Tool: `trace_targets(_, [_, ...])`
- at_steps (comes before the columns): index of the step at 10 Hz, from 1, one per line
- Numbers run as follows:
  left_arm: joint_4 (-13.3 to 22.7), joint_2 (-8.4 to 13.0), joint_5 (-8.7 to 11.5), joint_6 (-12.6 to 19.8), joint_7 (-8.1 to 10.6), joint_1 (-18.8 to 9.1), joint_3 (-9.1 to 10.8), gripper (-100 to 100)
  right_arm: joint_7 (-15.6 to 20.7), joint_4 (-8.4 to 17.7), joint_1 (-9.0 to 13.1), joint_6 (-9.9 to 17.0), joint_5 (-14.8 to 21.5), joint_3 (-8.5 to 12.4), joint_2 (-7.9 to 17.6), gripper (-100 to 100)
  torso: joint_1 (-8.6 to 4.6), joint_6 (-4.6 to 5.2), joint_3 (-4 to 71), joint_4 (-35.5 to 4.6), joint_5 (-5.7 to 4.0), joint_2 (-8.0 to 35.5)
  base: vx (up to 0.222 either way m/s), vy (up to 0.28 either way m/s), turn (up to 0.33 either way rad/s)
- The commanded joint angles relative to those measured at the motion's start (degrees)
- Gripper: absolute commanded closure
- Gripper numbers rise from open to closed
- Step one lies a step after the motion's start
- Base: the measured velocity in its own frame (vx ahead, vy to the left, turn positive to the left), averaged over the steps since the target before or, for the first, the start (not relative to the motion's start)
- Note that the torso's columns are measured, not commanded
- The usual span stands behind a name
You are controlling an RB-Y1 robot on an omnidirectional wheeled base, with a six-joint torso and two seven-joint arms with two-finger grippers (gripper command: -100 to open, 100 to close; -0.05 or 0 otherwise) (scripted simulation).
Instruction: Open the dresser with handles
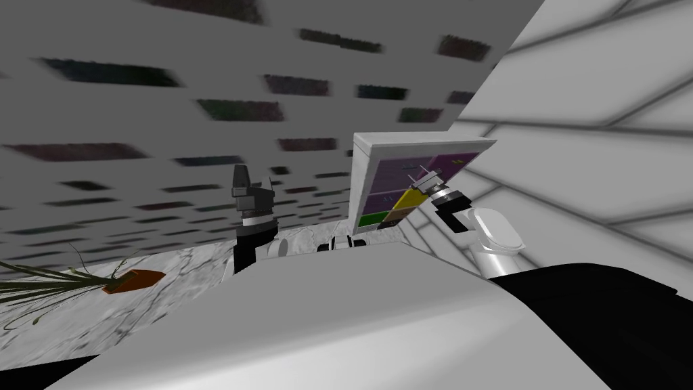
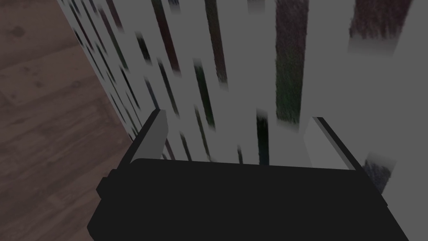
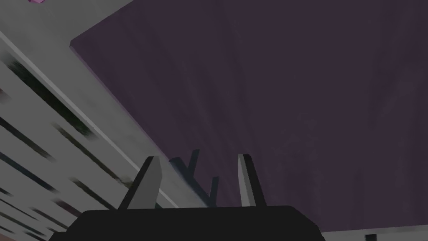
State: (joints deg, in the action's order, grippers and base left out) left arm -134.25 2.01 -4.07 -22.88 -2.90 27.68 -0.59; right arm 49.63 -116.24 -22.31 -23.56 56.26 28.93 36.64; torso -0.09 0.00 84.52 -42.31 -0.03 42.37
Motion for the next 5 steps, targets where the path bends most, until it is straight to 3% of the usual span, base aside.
trace_targets(1, [0.00,0.00,0.00,0.00,0.00,-0.01,0.00,0,-0.37,-0.82,-0.39,-0.41,-0.31,0.27,0.23,100,0.04,0.04,-0.22,-0.10,0.01,0.38,-0.172,-0.021,-0.078])
trace_targets(4, [0.01,0.00,0.00,0.01,0.00,-0.03,0.00,0,-0.56,-1.27,-0.63,-0.65,-0.51,0.46,0.35,100,0.08,0.00,-0.03,-0.01,0.03,0.04,-0.153,-0.019,-0.040])
trace_targets(5, [0.01,0.00,0.00,0.01,0.00,-0.01,0.00,0,0.06,-0.94,-0.89,0.61,0.19,1.36,0.22,-100,0.14,-0.03,0.21,0.09,0.04,-0.38,0.056,0.098,-0.063])
